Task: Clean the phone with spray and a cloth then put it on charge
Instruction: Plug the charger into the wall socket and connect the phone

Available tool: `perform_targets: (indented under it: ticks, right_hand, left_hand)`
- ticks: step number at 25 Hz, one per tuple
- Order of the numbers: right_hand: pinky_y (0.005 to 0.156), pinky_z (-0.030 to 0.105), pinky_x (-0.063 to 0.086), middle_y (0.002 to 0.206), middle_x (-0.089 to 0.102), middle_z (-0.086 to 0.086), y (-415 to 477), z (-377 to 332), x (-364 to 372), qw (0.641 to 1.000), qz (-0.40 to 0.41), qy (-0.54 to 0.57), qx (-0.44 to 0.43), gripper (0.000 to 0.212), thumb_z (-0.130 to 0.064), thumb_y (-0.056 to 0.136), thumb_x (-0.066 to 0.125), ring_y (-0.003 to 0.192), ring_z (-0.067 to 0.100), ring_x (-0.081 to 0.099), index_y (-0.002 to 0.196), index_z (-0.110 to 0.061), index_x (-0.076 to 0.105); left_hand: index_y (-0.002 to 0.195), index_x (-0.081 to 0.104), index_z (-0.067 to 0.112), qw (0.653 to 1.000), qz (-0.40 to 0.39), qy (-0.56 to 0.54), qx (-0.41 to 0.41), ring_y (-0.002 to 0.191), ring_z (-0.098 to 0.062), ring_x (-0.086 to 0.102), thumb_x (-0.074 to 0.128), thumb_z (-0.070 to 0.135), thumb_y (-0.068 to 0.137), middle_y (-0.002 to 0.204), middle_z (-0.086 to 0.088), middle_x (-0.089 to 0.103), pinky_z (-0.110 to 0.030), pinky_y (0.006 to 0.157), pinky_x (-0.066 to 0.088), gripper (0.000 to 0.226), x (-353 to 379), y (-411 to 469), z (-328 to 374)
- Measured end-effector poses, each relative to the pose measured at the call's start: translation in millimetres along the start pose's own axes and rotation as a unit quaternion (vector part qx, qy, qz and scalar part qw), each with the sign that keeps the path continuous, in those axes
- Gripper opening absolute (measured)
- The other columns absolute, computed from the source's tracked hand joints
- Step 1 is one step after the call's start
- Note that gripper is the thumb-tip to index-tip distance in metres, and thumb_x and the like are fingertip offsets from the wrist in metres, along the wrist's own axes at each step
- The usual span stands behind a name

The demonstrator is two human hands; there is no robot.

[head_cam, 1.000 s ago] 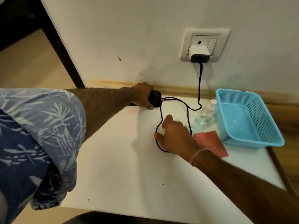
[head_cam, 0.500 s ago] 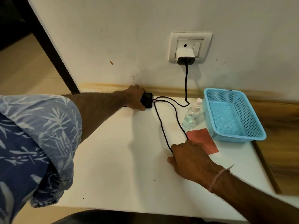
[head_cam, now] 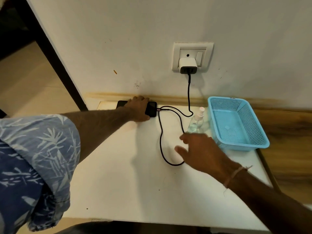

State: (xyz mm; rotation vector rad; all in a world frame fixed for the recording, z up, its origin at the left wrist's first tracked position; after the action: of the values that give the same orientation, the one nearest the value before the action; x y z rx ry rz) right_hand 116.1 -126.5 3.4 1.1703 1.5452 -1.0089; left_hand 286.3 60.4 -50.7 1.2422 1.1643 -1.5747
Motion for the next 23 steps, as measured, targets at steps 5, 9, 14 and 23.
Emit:
perform_targets:
  ticks: [5,9,14,23]
  right_hand:
    - [0.070,0.029,0.056,0.077,0.073,-0.005,37,39,-85,0.905,0.191,0.370,0.083,0.005,-0.022,0.085,0.064,0.065,0.008,0.070,0.086,-0.022,0.069]
    - [0.076,0.030,0.058,0.079,0.072,-0.006,65,49,-122,0.860,0.302,0.398,0.101,0.008,-0.018,0.085,0.062,0.073,0.013,0.071,0.086,-0.023,0.067]
    - [0.090,0.027,0.043,0.117,0.064,0.007,102,46,-142,0.883,0.320,0.314,0.139,0.027,-0.012,0.092,0.049,0.115,0.026,0.054,0.116,-0.014,0.063]
    - [0.076,0.023,0.037,0.126,0.056,0.018,136,44,-139,0.912,0.221,0.307,0.157,0.028,-0.007,0.095,0.039,0.106,0.028,0.054,0.116,-0.001,0.056]
  left_hand:
    - [0.136,0.051,0.014,0.988,0.127,-0.081,-0.008,0.128,-0.030,0.040,0.071,0.026,0.086,0.138,-0.010,0.047,-0.044,0.107,0.039,0.055,-7,-54,24]
    - [0.135,0.055,0.016,0.983,0.107,-0.147,0.001,0.130,-0.023,0.045,0.060,0.025,0.095,0.140,-0.005,0.053,-0.036,0.108,0.041,0.042,29,-99,46]
    - [0.156,0.031,0.014,0.992,0.048,-0.117,0.022,0.153,-0.024,0.019,0.047,0.027,0.102,0.165,-0.004,0.026,-0.034,0.122,0.019,0.057,58,-109,61]
    - [0.159,0.012,0.008,0.997,-0.018,-0.076,0.016,0.155,-0.031,0.003,0.038,0.021,0.104,0.169,-0.010,0.006,-0.042,0.125,0.011,0.062,65,-108,71]
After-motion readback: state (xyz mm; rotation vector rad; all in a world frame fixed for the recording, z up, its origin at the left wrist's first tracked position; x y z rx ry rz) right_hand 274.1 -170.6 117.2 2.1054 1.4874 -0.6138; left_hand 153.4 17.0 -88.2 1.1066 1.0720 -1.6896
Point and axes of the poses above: each hand's wrist, its own y-axis towards the middle knuckle, its own x-axis out of the palm, z = x × y, the point moved 9 cm from there along y, towards the middle knuckle
